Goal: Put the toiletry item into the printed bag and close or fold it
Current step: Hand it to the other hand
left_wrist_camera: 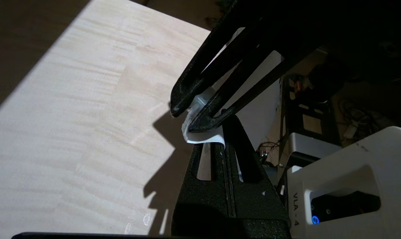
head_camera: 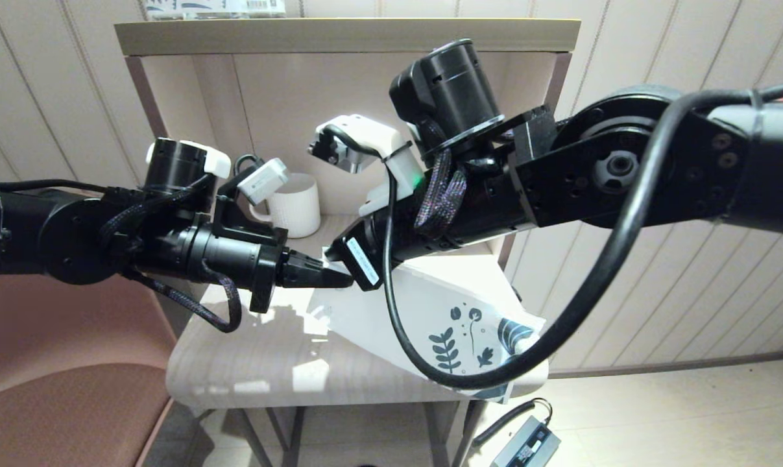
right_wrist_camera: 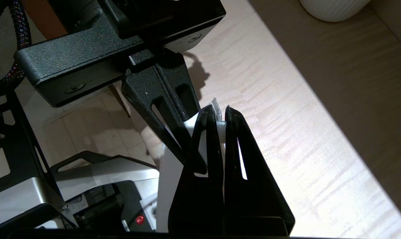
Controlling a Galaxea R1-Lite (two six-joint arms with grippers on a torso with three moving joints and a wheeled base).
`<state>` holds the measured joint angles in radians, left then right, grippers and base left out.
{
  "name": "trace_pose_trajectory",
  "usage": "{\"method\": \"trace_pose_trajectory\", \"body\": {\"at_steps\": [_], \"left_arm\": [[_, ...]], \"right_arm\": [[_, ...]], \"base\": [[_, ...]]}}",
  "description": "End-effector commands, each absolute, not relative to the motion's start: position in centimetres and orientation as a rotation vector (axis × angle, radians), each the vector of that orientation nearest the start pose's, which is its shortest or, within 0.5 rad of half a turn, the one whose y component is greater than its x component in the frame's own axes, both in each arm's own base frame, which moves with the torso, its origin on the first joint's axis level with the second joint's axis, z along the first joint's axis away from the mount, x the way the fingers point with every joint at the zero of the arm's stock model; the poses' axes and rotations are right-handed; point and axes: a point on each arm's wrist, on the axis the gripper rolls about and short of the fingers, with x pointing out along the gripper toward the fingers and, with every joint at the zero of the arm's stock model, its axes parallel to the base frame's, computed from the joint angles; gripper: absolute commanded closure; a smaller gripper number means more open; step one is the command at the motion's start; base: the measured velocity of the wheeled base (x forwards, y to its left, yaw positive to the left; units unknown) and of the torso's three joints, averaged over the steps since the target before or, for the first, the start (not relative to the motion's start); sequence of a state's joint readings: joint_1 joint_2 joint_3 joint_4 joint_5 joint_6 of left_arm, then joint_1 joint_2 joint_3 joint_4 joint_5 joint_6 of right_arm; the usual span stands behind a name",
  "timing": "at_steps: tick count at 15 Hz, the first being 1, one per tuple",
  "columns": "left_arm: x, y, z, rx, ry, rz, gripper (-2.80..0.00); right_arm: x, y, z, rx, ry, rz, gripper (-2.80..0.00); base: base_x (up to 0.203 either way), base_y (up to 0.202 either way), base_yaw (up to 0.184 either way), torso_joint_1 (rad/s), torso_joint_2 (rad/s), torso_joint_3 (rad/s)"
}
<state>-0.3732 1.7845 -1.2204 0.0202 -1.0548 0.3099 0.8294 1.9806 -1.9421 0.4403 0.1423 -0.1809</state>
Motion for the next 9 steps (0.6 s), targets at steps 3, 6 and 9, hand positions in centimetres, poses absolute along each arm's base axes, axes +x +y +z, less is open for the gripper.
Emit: {"method": "trace_pose_trajectory", "body": {"at_steps": [3,6,9], "left_arm": [[30.6,-14.1,20.3,0.028,0.397,-1.461,0.00],[31.2,-14.1,19.8,0.023,0.410,-1.457,0.00],[31.1,-13.8,19.7,0.028,0.394,-1.472,-2.80]], "right_arm": [[25.9,28.8,29.5,-0.336,0.396,1.009,0.00],[25.9,28.8,29.5,-0.334,0.398,1.013,0.00],[25.9,28.8,29.5,-0.334,0.400,1.013,0.00]], "base": [[0.000,0.000,0.000,0.000,0.00,0.000],[0.000,0.000,0.000,0.000,0.00,0.000],[0.000,0.000,0.000,0.000,0.00,0.000]]}}
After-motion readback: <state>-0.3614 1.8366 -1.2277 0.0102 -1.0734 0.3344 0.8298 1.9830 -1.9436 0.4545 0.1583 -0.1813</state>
